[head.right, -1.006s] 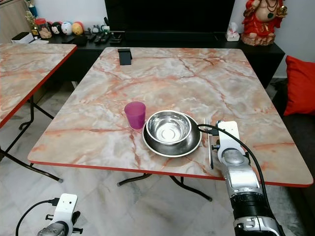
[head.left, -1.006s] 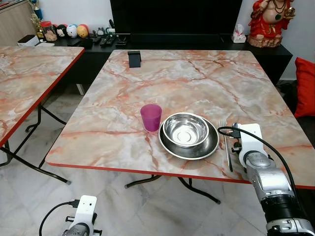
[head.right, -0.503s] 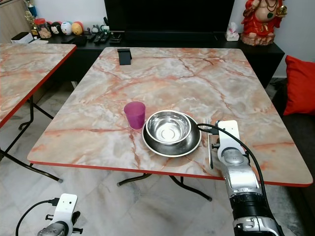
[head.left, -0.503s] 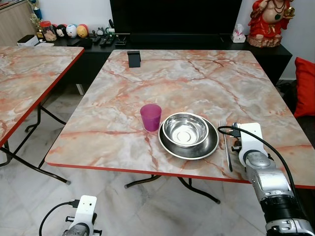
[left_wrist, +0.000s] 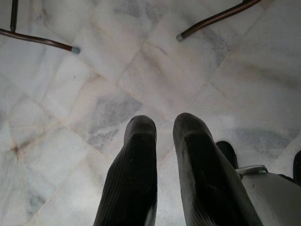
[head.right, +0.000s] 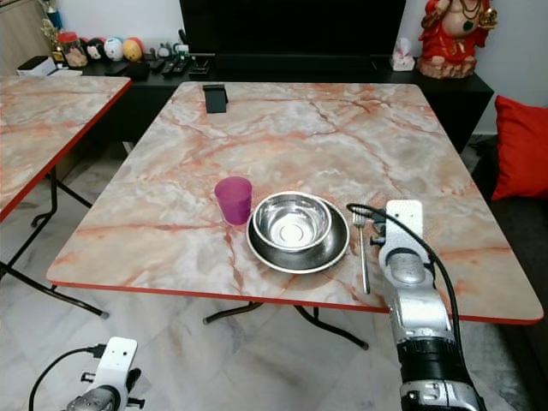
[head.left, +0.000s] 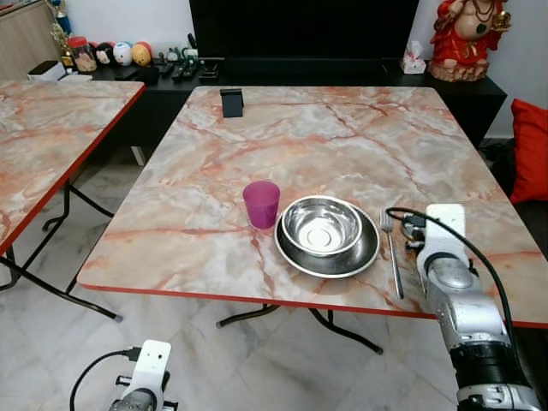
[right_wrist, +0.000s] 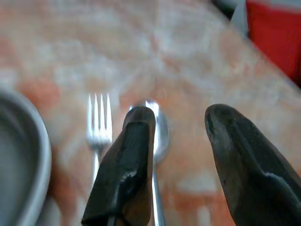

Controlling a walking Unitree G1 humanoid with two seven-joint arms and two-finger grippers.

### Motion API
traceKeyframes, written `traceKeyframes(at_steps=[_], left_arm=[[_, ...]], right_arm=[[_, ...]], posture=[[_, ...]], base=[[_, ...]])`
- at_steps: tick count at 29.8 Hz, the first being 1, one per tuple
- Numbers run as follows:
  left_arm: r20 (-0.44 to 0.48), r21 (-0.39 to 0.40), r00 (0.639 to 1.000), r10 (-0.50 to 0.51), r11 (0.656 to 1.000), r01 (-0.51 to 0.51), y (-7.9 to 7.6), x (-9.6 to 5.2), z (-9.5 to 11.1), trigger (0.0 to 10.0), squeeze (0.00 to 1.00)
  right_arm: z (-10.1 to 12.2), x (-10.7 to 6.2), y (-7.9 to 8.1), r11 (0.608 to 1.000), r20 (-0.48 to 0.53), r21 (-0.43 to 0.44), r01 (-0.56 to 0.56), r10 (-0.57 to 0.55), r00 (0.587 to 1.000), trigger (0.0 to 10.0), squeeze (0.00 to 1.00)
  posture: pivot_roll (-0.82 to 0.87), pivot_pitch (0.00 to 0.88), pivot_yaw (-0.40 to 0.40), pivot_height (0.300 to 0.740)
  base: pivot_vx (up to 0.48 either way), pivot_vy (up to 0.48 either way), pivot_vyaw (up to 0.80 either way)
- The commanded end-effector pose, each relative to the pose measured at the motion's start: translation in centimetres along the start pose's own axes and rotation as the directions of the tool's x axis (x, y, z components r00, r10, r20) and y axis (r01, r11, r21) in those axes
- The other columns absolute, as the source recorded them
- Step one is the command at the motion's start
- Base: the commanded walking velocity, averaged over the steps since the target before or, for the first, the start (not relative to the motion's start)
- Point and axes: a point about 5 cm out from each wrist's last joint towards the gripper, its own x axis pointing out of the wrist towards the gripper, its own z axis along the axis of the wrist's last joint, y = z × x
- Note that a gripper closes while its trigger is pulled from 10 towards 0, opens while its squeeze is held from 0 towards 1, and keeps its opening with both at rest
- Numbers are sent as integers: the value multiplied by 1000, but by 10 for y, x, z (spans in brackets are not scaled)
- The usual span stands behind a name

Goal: Setting the table

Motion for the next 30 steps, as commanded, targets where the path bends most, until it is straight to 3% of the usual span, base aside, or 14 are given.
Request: traceKeyframes(at_steps=[1, 4, 7, 11, 21, 30], left_arm=[[-17, 11, 1000, -3, 1000, 3, 2, -1, -5, 10000, 0], [-6, 6, 1000, -3, 1000, 3, 2, -1, -5, 10000, 0], [-5, 7, 1000, -4, 1000, 4, 3, -2, -5, 10000, 0], [-4, 12, 1000, 0, 1000, 0, 3, -2, -6, 10000, 0], [1, 9, 1000, -3, 1000, 3, 2, -3, -7, 10000, 0], [-14, -49, 1000, 23, 998, -24, 7, -5, -14, 10000, 0]], right_arm=[[19, -5, -4, 998, 134, 67, 21, -30, 990, 10000, 0], [27, -17, -9, 996, 274, 84, 43, -65, 959, 10000, 0], [24, -23, -10, 993, 310, 106, 47, -78, 948, 10000, 0], [13, -37, -8, 998, 354, 60, 27, -47, 934, 10000, 0], [13, -45, -22, 1000, 406, 5, 0, -2, 914, 10000, 0], [-7, -61, -23, 1000, 372, 0, -6, 6, 928, 10000, 0]], posture=[[-4, 0, 46, 740], [-9, 0, 48, 740], [-12, 0, 47, 740], [-10, 0, 42, 740], [-24, 0, 41, 740], [-49, 0, 33, 740]], base=[[0, 0, 0], [0, 0, 0], [0, 0, 0], [0, 0, 0], [0, 0, 0], [0, 0, 0]])
